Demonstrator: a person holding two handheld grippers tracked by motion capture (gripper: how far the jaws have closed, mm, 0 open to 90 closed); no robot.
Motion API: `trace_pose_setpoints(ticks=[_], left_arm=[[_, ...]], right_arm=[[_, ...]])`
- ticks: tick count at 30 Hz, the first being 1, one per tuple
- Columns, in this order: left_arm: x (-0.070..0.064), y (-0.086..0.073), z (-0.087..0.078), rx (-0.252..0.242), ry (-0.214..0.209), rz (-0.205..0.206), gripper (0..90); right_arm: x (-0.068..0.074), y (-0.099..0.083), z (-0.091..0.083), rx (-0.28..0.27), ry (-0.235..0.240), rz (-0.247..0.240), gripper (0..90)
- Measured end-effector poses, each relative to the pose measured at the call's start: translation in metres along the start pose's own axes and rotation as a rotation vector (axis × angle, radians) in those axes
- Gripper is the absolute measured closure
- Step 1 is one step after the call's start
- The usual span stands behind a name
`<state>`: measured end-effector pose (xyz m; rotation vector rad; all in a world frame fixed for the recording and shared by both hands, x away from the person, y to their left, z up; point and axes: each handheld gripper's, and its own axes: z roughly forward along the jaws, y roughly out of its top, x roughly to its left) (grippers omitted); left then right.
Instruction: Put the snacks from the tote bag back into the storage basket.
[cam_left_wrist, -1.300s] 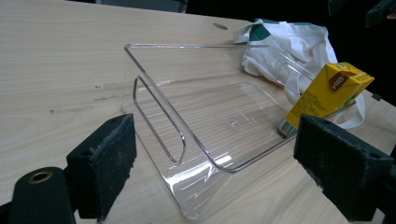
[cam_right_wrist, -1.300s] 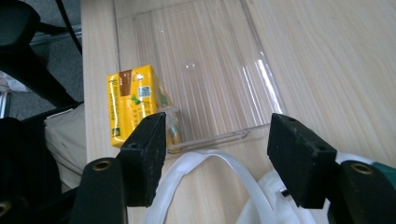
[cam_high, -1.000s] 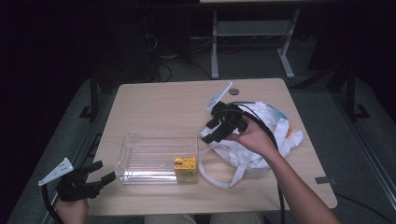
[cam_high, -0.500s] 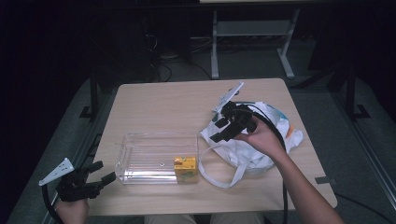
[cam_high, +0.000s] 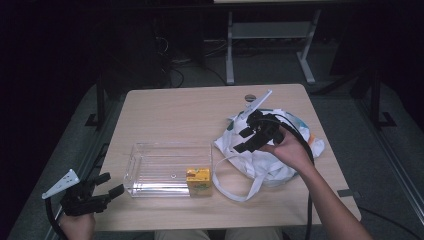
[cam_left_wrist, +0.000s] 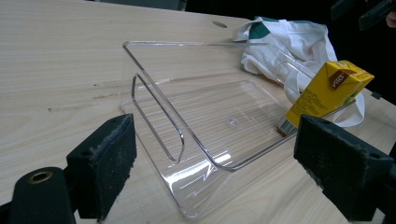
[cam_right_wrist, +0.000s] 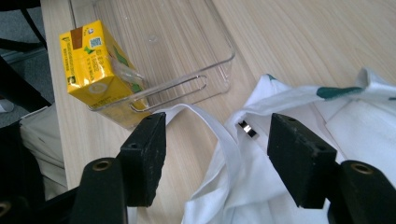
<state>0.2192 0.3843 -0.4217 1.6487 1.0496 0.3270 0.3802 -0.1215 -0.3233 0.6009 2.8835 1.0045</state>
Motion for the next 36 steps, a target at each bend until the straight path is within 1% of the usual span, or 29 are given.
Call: trace_pose_setpoints(ticks=[9,14,17,18,19,25,28,29,30,35,36], left_arm=[[-0.001,0.000,0.001,0.004,0.002,-0.007,12.8],[-0.001,0.000,0.001,0.004,0.002,-0.006,12.7],[-0.001,0.000,0.001,0.008,0.002,-0.003,12.8],[-0.001,0.000,0.001,0.007,0.002,-0.002,12.8],[-0.001,0.000,0.001,0.007,0.002,-0.002,12.8],[-0.001,0.000,0.000,0.008,0.000,0.001,12.7],[-0.001,0.000,0.001,0.008,0.001,0.000,12.7],[-0.001,0.000,0.001,0.008,0.001,0.000,12.8],[-0.001,-0.001,0.001,0.008,0.002,0.001,12.8],[-0.001,-0.001,0.001,0.009,0.001,0.001,12.7],[-0.001,-0.001,0.001,0.008,0.001,0.000,12.8]], right_arm=[[-0.006,-0.022,-0.006,-0.001,-0.013,0.050,37.0],[-0.008,-0.034,-0.009,-0.011,-0.020,0.066,37.0],[-0.008,-0.037,-0.010,-0.013,-0.021,0.074,37.0],[-0.008,-0.042,-0.011,-0.016,-0.022,0.082,37.0],[-0.008,-0.043,-0.011,-0.018,-0.025,0.077,37.0],[-0.008,-0.057,-0.015,-0.024,-0.032,0.118,37.0],[-0.008,-0.064,-0.018,-0.035,-0.031,0.140,37.0],[-0.008,-0.064,-0.018,-0.035,-0.031,0.140,37.0],[-0.009,-0.068,-0.020,-0.037,-0.042,0.145,37.1],[-0.011,-0.076,-0.021,-0.050,-0.041,0.161,37.1],[-0.012,-0.081,-0.022,-0.057,-0.046,0.168,37.0]])
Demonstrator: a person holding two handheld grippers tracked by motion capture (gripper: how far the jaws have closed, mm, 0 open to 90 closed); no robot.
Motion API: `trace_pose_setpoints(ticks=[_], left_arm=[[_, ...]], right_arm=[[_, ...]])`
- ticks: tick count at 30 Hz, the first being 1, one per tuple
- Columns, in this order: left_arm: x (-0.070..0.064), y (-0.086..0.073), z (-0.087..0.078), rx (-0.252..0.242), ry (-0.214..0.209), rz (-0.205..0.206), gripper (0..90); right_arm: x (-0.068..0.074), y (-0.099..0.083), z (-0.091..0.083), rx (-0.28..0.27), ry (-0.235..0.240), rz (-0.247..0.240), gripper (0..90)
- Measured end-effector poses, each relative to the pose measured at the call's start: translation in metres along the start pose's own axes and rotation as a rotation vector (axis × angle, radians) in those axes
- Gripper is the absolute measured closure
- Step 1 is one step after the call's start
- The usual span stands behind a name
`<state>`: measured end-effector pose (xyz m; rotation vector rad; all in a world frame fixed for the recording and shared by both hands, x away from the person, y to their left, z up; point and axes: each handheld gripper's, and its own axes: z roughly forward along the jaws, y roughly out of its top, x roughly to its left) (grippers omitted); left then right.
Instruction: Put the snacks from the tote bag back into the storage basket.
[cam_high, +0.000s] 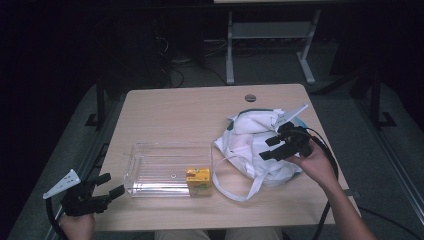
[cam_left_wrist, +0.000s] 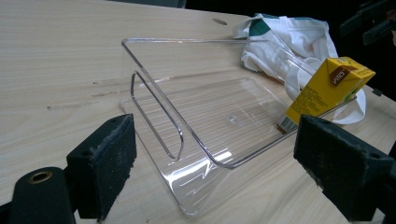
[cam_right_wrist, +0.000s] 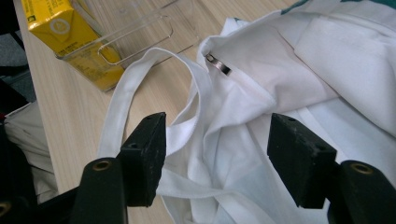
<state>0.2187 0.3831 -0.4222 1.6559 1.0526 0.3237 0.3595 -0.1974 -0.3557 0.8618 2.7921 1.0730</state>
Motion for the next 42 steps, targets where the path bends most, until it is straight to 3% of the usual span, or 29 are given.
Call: trace_pose_setpoints(ticks=[28,42], left_arm=[[0.000,0.000,0.000,0.003,-0.005,0.004,12.7],[-0.001,0.000,0.001,0.004,-0.034,0.018,12.8]], right_arm=[[-0.006,-0.046,-0.009,-0.017,-0.033,0.071,37.1],[-0.006,-0.072,-0.017,-0.040,-0.058,0.111,37.0]])
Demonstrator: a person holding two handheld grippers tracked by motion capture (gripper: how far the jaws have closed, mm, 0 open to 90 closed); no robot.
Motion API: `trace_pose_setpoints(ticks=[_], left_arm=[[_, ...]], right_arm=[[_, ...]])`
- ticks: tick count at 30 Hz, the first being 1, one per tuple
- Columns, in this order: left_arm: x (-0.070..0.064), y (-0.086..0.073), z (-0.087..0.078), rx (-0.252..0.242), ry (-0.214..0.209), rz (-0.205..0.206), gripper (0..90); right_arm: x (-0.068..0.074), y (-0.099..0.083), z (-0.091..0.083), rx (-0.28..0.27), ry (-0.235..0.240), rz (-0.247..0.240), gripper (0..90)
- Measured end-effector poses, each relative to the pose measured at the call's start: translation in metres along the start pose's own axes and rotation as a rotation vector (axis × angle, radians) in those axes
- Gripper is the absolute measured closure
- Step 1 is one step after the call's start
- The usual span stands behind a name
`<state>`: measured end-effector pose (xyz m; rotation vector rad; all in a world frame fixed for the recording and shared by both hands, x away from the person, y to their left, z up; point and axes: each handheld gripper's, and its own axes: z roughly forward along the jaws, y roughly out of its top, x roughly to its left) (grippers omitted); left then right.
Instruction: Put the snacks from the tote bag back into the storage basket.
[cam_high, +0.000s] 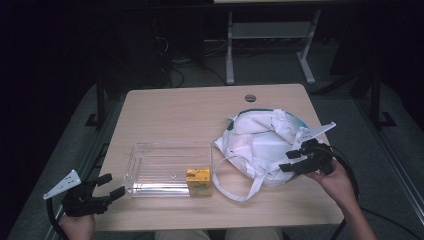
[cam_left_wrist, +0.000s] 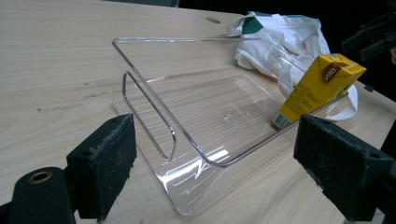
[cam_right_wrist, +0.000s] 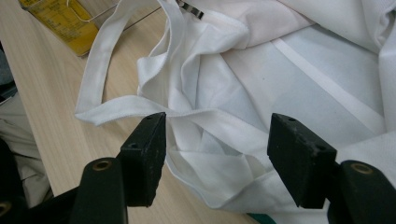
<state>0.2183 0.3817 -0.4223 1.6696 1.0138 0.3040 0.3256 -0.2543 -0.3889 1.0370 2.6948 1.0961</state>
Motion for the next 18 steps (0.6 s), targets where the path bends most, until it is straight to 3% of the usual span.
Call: trace_pose_setpoints(ticks=[18], left_arm=[[-0.002,0.000,0.002,0.020,-0.016,0.021,12.7]], right_arm=[[0.002,-0.022,-0.007,-0.020,-0.038,0.021,36.3]])
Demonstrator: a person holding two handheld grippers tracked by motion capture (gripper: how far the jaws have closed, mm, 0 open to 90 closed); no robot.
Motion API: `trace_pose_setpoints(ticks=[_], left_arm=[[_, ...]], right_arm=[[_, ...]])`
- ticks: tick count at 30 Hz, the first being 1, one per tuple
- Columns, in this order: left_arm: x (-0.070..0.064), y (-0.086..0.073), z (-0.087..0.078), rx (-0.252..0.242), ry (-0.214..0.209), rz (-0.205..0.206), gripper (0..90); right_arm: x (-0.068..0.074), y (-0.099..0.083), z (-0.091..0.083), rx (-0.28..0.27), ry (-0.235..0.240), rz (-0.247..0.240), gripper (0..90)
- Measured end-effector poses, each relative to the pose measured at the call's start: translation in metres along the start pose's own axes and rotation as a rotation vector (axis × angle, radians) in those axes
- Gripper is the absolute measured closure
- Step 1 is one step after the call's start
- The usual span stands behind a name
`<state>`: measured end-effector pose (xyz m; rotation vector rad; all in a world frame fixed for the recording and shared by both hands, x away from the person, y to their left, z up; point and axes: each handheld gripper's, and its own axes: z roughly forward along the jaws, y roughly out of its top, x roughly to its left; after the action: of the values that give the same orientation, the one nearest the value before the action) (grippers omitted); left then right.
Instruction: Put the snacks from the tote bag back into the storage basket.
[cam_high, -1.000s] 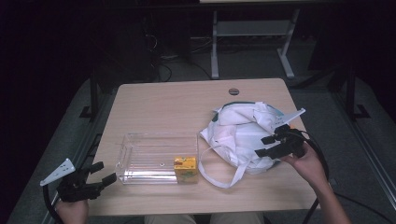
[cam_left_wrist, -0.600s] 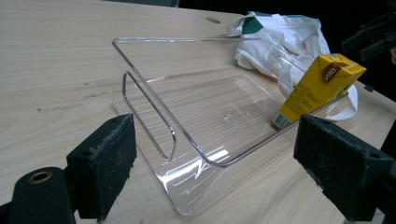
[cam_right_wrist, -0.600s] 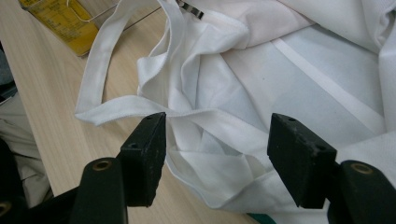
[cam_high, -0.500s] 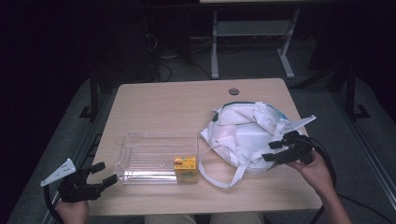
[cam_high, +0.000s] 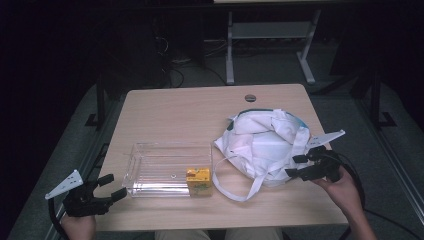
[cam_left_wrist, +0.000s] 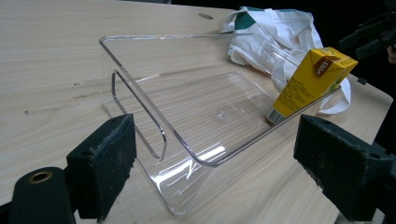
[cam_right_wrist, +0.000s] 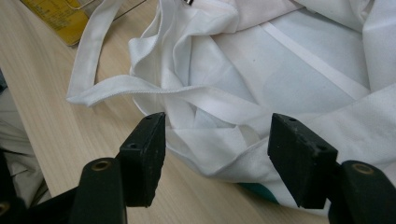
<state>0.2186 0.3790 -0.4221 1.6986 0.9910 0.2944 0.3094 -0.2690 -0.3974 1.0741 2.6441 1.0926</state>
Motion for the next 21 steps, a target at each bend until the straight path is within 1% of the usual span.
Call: trace_pose_setpoints(ticks=[2,3,9,10,12,13,15,16,19,20,21], left_arm=[[0.000,0.000,0.000,0.000,-0.001,0.000,12.8],[0.000,0.000,0.000,0.001,-0.001,-0.001,12.7],[0.000,0.000,0.001,0.008,-0.005,0.006,12.8],[0.000,0.000,0.001,0.008,-0.005,0.005,12.8],[0.000,0.000,0.001,0.006,-0.006,0.004,12.8],[0.000,0.000,0.001,0.006,-0.007,0.010,12.7],[0.000,0.000,0.002,0.011,-0.006,0.009,12.8],[0.000,0.000,0.002,0.012,-0.006,0.009,12.8],[0.000,0.000,0.002,0.012,-0.008,0.010,12.8],[-0.001,0.000,0.003,0.010,-0.009,0.007,12.7],[-0.001,0.000,0.003,0.012,-0.011,0.010,12.8]], right_arm=[[0.001,-0.003,-0.001,-0.006,-0.006,-0.005,36.3],[0.002,-0.003,-0.002,-0.008,-0.005,0.004,36.3],[0.003,-0.011,-0.003,-0.010,-0.019,0.002,36.3],[0.004,-0.013,-0.004,-0.008,-0.019,0.014,36.3],[0.004,-0.017,-0.004,-0.013,-0.026,0.015,36.3],[0.003,-0.018,-0.003,-0.019,-0.026,0.013,36.3],[0.004,-0.022,-0.004,-0.034,-0.022,0.026,36.3],[0.003,-0.024,-0.004,-0.039,-0.025,0.016,36.3],[0.005,-0.028,-0.005,-0.042,-0.031,0.029,36.3],[0.005,-0.029,-0.006,-0.047,-0.033,0.021,36.3],[0.005,-0.030,-0.006,-0.048,-0.035,0.027,36.2]])
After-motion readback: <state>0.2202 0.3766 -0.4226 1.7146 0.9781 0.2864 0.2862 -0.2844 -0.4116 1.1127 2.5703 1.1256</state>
